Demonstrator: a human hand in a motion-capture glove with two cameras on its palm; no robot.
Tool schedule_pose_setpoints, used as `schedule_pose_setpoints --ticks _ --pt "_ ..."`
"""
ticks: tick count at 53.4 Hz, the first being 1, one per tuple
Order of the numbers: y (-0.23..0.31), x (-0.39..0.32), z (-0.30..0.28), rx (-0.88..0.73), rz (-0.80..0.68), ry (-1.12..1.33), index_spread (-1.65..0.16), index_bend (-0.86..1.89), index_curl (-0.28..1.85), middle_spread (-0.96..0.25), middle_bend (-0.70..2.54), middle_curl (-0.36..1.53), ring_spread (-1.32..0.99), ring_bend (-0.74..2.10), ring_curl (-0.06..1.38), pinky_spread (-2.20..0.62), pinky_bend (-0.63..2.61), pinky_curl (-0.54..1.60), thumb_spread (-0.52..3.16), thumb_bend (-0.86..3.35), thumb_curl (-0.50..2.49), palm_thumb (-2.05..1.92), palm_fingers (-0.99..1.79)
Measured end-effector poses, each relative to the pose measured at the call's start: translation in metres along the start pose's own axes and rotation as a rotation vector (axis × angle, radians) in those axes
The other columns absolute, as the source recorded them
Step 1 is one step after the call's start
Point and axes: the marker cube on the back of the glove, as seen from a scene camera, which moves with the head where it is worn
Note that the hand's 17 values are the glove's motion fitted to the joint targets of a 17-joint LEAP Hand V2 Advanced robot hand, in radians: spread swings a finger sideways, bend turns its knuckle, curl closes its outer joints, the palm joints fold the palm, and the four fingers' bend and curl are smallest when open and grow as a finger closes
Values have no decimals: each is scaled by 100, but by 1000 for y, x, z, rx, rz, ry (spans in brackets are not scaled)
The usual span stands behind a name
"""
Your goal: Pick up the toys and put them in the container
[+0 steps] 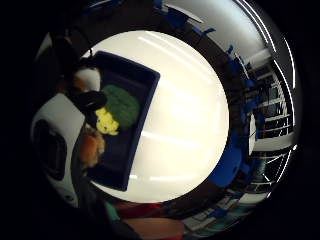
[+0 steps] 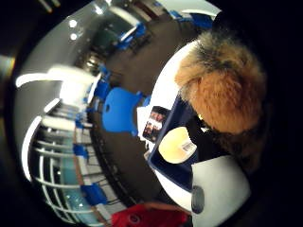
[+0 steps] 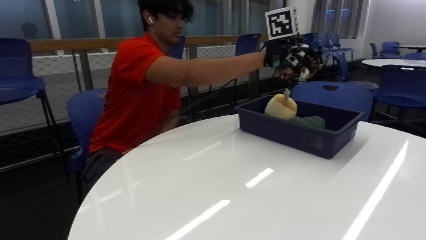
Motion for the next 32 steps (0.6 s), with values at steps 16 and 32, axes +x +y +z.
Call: schedule_pose_setpoints --ticks 16,32 --pt "8 0 9 -161 63 -91 -56 2 108 -22 13 34 -36 58 50 -38 121 46 99 5 111 49 36" --pt "26 16 6 -132 27 -182 -45 9 75 -8 18 34 -11 39 41 -13 135 45 129 -3 73 3 -5"
